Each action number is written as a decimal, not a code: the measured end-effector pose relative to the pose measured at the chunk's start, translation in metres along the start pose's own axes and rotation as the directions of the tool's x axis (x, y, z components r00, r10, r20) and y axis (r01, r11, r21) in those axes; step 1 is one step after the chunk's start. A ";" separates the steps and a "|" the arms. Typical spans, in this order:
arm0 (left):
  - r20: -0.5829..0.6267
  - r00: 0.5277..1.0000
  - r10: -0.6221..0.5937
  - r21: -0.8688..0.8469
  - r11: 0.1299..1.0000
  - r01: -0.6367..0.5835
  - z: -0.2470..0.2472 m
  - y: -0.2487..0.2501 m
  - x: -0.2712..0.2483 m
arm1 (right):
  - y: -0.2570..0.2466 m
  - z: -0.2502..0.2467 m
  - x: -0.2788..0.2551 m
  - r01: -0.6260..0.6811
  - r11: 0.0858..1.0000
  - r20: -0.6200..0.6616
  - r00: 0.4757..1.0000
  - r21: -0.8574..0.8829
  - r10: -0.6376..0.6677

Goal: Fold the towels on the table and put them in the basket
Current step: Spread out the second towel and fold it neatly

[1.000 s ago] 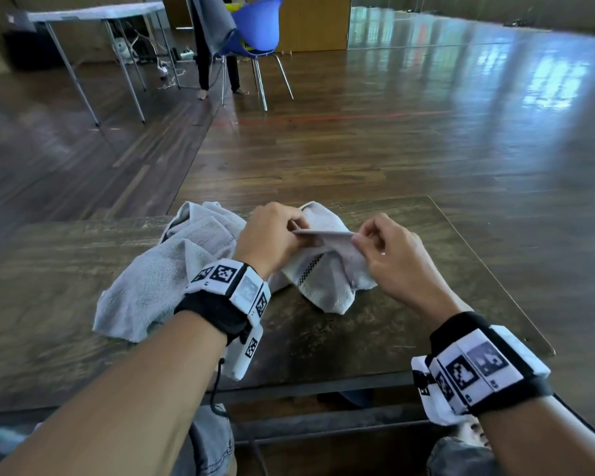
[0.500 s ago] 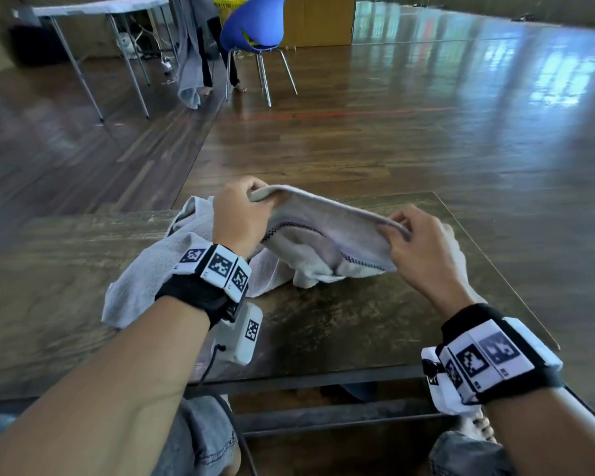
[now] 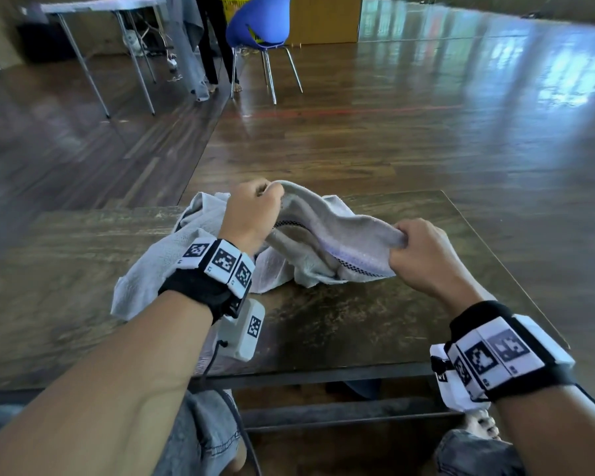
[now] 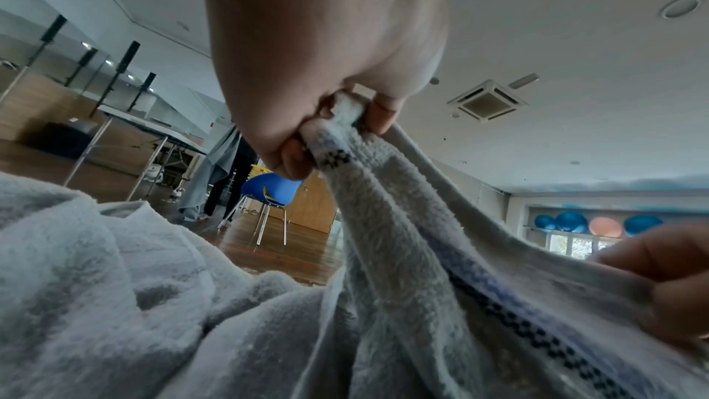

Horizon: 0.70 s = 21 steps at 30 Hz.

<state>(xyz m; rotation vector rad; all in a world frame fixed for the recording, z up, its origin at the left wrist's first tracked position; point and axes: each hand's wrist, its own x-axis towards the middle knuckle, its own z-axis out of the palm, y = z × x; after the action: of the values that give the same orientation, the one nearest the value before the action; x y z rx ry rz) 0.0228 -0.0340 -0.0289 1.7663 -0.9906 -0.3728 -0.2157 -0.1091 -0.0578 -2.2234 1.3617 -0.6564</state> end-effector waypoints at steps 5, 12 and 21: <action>-0.136 0.984 0.114 0.074 0.992 -0.105 -0.013 -0.010 0.002 | 0.024 -0.011 -0.012 0.084 0.996 -0.118 0.989 -0.008 -0.084; 0.138 0.986 -0.096 -0.350 0.926 0.139 -0.030 -0.006 -0.011 | 0.052 -0.037 -0.028 0.190 0.837 -0.152 0.980 0.514 -0.129; 0.661 0.640 -0.391 0.476 0.878 0.045 -0.029 -0.018 -0.035 | 0.062 -0.048 -0.046 0.000 0.963 0.520 0.842 0.269 -0.145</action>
<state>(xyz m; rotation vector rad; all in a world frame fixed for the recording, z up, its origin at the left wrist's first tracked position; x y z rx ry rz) 0.0285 0.0136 -0.0394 2.1891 -1.5098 -1.2075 -0.3057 -0.0994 -0.0643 -2.0354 0.8539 -0.1846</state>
